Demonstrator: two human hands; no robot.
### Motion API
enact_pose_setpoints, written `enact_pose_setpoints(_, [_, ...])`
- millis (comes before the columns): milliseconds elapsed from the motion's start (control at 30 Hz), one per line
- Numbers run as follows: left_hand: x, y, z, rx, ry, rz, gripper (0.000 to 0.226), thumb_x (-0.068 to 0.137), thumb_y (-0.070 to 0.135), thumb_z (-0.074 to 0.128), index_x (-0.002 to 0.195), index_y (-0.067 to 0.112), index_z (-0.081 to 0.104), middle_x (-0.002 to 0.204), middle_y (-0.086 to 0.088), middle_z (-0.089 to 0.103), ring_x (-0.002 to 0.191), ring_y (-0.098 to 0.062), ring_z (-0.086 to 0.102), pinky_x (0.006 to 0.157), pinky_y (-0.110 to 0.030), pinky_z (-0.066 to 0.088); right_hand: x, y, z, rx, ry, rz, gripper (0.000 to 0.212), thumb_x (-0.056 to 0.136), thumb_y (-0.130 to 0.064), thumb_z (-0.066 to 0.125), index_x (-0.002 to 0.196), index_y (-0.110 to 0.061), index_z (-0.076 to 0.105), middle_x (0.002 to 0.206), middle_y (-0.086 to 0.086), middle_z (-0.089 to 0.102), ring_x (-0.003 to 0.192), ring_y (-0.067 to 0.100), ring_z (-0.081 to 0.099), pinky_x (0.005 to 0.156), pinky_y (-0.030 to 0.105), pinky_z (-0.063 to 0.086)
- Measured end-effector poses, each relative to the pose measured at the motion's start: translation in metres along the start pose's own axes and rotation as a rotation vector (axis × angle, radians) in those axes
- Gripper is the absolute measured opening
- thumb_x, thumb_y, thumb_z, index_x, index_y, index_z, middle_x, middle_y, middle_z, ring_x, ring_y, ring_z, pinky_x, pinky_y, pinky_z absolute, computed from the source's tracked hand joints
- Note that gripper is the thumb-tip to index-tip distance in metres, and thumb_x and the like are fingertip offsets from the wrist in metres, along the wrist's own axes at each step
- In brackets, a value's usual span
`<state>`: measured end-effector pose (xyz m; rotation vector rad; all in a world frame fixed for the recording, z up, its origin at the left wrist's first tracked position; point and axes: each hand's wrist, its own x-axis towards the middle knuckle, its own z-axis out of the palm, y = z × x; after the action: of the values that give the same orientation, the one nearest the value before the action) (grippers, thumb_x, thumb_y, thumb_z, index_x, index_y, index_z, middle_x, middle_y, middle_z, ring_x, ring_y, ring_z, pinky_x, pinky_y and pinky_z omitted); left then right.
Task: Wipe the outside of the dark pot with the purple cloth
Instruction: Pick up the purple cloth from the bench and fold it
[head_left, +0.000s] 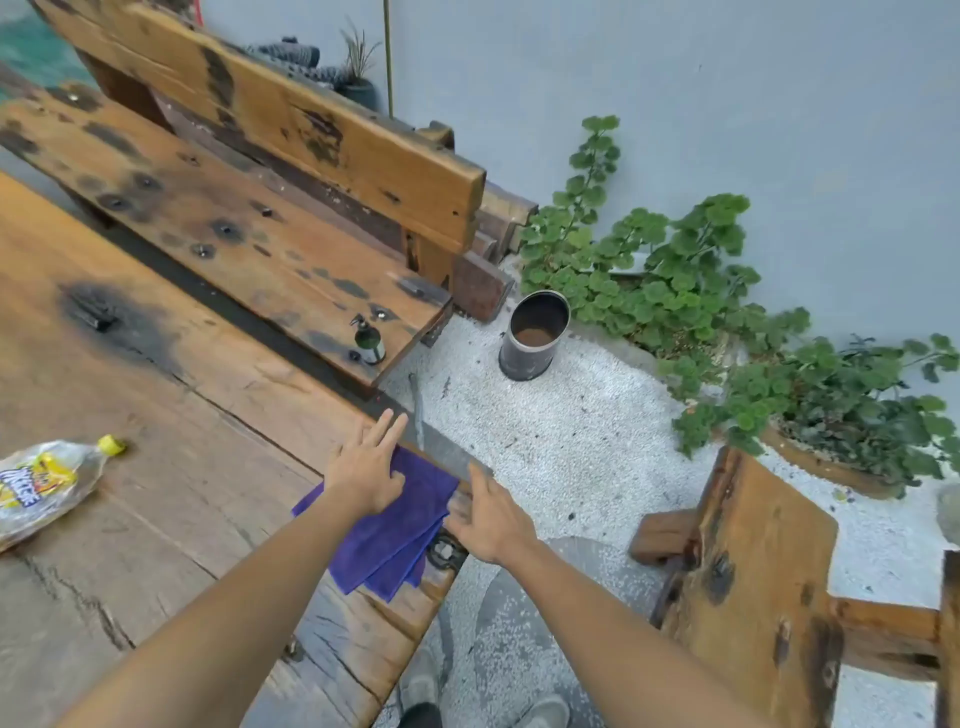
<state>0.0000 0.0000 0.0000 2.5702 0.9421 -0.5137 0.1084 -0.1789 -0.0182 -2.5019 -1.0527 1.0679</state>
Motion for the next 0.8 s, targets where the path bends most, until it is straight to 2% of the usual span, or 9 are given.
enact_pose_setpoints(167, [0.013,-0.022,0.022,0.08,-0.142,0.097,0.076,0.09,0.015,0.047,0.157,0.036,0.018,0.167,0.009,0.006,0.152,-0.026,0.01,0.113,-0.048,0.036,0.018,-0.013,0.033,0.046,0.036,0.074,0.057,0.094,-0.046,0.061,0.14,-0.016,0.047,0.142,0.008,0.043,0.135,0.03,0.043,0.105,0.044,0.046])
enact_pose_setpoints(300, [0.028,-0.03,0.029,0.121,-0.062,0.189,0.061,0.088,0.009,0.046,0.145,0.029,0.043,0.161,0.004,0.025,0.145,-0.025,0.024,0.108,-0.043,0.04,0.027,-0.021,0.042,0.169,0.077,0.142,0.043,0.094,-0.037,0.067,0.128,-0.015,0.052,0.133,0.008,0.053,0.129,0.027,0.048,0.101,0.041,0.047])
enact_pose_setpoints(400, [0.041,-0.03,0.023,0.207,0.011,0.218,0.052,0.088,0.01,0.047,0.136,0.027,0.049,0.145,0.001,0.041,0.132,-0.025,0.038,0.095,-0.038,0.044,0.033,-0.022,0.043,0.259,0.111,0.172,0.031,0.092,-0.025,0.07,0.119,-0.014,0.059,0.111,0.007,0.066,0.114,0.026,0.061,0.095,0.037,0.05])
enact_pose_setpoints(500, [0.057,-0.029,0.01,0.321,0.002,0.247,0.039,0.089,0.012,0.05,0.126,0.024,0.056,0.133,-0.003,0.044,0.126,-0.027,0.039,0.086,-0.039,0.039,0.036,-0.023,0.034,0.288,0.105,0.185,0.023,0.088,-0.02,0.07,0.111,-0.014,0.069,0.08,-0.005,0.061,0.102,0.023,0.067,0.093,0.033,0.051])
enact_pose_setpoints(567, [0.067,-0.032,0.001,0.366,-0.025,0.249,0.029,0.09,0.014,0.051,0.116,0.022,0.06,0.129,-0.003,0.045,0.122,-0.027,0.04,0.081,-0.037,0.036,0.04,-0.024,0.027,0.319,0.109,0.201,0.022,0.087,-0.022,0.068,0.108,-0.017,0.072,0.069,-0.013,0.056,0.096,0.02,0.068,0.09,0.031,0.053])
enact_pose_setpoints(633, [0.078,-0.037,-0.006,0.318,-0.053,0.24,0.022,0.088,0.015,0.054,0.107,0.021,0.062,0.125,-0.002,0.045,0.118,-0.027,0.041,0.076,-0.035,0.036,0.045,-0.026,0.021,0.357,0.132,0.222,0.02,0.085,-0.023,0.067,0.103,-0.02,0.074,0.067,-0.014,0.057,0.087,0.018,0.068,0.086,0.032,0.055])
enact_pose_setpoints(700, [0.088,-0.047,-0.011,0.22,-0.077,0.226,0.014,0.084,0.016,0.058,0.098,0.02,0.061,0.122,-0.003,0.046,0.112,-0.027,0.043,0.078,-0.038,0.043,0.051,-0.027,0.018,0.384,0.179,0.249,0.013,0.085,-0.023,0.066,0.096,-0.024,0.072,0.071,-0.013,0.061,0.083,0.016,0.067,0.08,0.032,0.056])
enact_pose_setpoints(800, [0.098,-0.058,-0.009,0.106,-0.117,0.222,0.012,0.083,0.018,0.061,0.095,0.018,0.059,0.123,-0.006,0.048,0.107,-0.029,0.05,0.087,-0.042,0.048,0.06,-0.026,0.02,0.339,0.221,0.283,0.01,0.087,-0.023,0.065,0.095,-0.026,0.068,0.104,-0.002,0.065,0.095,0.019,0.065,0.082,0.034,0.056])
